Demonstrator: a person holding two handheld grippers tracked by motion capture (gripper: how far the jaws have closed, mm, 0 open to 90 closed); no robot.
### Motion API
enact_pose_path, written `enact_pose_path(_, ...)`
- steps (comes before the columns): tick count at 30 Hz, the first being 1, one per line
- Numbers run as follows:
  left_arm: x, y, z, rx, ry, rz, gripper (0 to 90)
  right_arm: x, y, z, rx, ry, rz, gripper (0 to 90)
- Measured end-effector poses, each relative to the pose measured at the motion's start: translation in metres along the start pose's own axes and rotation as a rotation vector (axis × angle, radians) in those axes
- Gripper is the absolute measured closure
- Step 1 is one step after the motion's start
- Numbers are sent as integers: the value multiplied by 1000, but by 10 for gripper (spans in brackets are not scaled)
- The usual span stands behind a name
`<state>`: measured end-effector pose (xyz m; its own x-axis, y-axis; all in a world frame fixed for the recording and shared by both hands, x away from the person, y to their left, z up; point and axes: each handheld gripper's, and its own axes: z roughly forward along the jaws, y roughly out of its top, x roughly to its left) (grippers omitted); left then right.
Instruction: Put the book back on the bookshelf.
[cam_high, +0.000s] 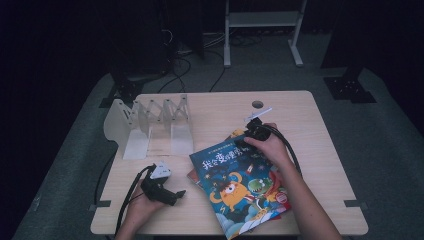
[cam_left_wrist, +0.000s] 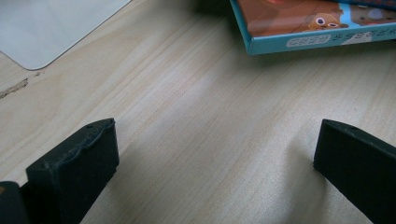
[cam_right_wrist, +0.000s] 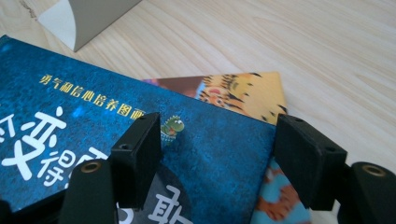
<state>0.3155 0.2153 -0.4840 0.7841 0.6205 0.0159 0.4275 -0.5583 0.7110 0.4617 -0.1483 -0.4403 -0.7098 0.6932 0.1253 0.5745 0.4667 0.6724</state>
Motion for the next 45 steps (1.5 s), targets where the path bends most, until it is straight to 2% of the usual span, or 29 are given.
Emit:
enact_pose_path(12, 0, 0, 0, -3, 1, -1, 0, 17, 15, 13, 23, 15, -44, 316)
enact_pose_path(21, 0, 0, 0, -5, 1, -3, 0, 36, 26, 26, 25, 44, -83, 320)
enact_pose_path(26, 0, 0, 0, -3, 0, -3, 0, 40, 27, 23, 24, 32, -104, 352)
enact_pose_path(28, 0, 0, 0, -3, 0, -3, 0, 38, 26, 18, 11, 47, -86, 357)
enact_pose_path(32, 0, 0, 0, -1, 0, 0, 0, 33, 21, 3, 3, 37, -81, 371)
enact_pose_path(33, 0, 0, 0, 0, 0, 0, 0, 32, 16, -6, -1, 29, -73, 376)
enact_pose_path(39, 0, 0, 0, 1, 0, -1, 0, 29, -1, -32, -1, 7, -60, 390)
enact_pose_path(40, 0, 0, 0, 1, 0, -1, 0, 29, -1, -32, -1, 7, -60, 390)
enact_pose_path(41, 0, 0, 0, 1, 0, 0, 0, 29, -8, -40, -2, -1, -58, 393)
enact_pose_path(45, 0, 0, 0, 1, 1, 1, 0, 27, -21, -56, -10, -30, -42, 409)
